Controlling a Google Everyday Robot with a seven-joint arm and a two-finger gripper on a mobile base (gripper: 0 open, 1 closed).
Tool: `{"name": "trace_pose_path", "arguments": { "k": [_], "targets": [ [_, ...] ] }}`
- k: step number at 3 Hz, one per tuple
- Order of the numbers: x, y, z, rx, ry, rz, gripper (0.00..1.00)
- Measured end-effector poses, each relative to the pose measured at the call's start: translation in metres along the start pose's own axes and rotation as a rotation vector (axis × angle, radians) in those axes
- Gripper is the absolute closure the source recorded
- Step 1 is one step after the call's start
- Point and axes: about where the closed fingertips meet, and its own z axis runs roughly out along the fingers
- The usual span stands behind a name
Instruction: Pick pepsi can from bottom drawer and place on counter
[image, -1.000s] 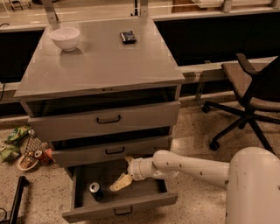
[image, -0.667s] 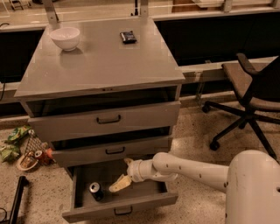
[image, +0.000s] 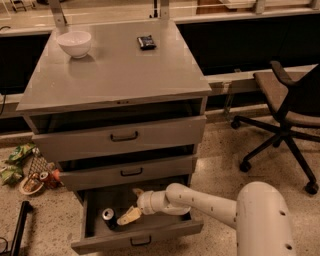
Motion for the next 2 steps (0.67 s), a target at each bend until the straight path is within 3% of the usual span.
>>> {"name": "trace_pose_path", "arguments": {
  "k": [2],
  "targets": [
    [0.02,-0.019,0.067,0.0,-0.061,-0.001,0.0]
  ]
}}
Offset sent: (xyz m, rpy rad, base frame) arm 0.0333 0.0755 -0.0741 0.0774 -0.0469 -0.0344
